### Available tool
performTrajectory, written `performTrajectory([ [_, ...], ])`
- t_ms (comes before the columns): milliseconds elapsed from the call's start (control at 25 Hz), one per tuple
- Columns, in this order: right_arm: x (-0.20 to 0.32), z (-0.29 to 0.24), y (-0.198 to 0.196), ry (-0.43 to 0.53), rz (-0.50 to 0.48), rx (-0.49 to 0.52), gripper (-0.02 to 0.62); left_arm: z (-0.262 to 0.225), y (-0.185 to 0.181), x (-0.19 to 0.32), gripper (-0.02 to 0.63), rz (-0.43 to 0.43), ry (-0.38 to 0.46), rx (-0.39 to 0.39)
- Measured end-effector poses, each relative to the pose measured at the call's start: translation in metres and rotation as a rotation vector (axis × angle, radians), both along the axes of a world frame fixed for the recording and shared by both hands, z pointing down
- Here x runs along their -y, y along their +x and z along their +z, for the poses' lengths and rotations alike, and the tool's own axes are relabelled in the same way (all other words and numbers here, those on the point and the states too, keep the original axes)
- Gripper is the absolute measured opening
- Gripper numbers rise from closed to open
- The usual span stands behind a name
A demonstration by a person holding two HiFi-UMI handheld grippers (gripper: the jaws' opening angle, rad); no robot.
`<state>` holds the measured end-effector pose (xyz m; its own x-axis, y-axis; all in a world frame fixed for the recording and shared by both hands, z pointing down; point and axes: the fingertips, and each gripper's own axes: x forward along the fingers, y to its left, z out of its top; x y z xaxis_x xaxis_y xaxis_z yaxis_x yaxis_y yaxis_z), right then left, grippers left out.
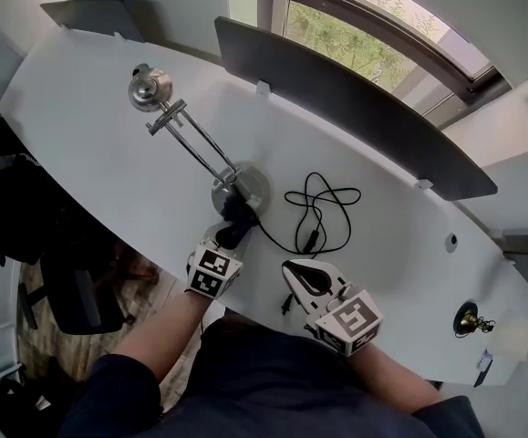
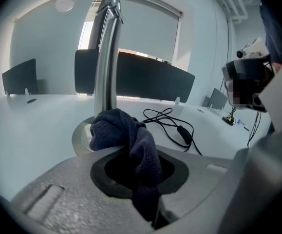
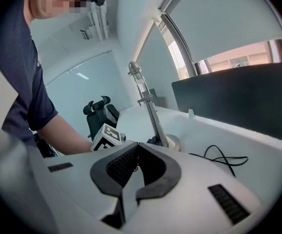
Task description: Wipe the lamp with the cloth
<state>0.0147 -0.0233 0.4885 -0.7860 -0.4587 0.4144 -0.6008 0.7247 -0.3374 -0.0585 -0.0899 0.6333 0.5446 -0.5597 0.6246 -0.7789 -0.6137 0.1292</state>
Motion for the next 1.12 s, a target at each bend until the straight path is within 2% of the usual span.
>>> performTrajectory([
  [320, -0.003, 0.000, 0.024, -0.003, 0.039, -0.002, 0.011, 0.000, 0.029, 0.012, 0.064, -0.005, -0.036, -0.010],
  [640, -0.002, 0.000, 0.038, -0.011, 0.058, 0.001, 0.011, -0.003, 0.052, 0.035, 0.064, -0.055, -0.069, -0.032],
  [920, 0.002, 0.004, 0.049, -0.026, 0.074, 0.000, 0.011, -0.006, 0.053, 0.062, 0.064, -0.120, -0.067, -0.032],
  [1120, 0.004, 0.005, 0.048, -0.029, 0.071, -0.001, 0.011, -0.005, 0.051, 0.055, 0.064, -0.119, -0.072, -0.041],
])
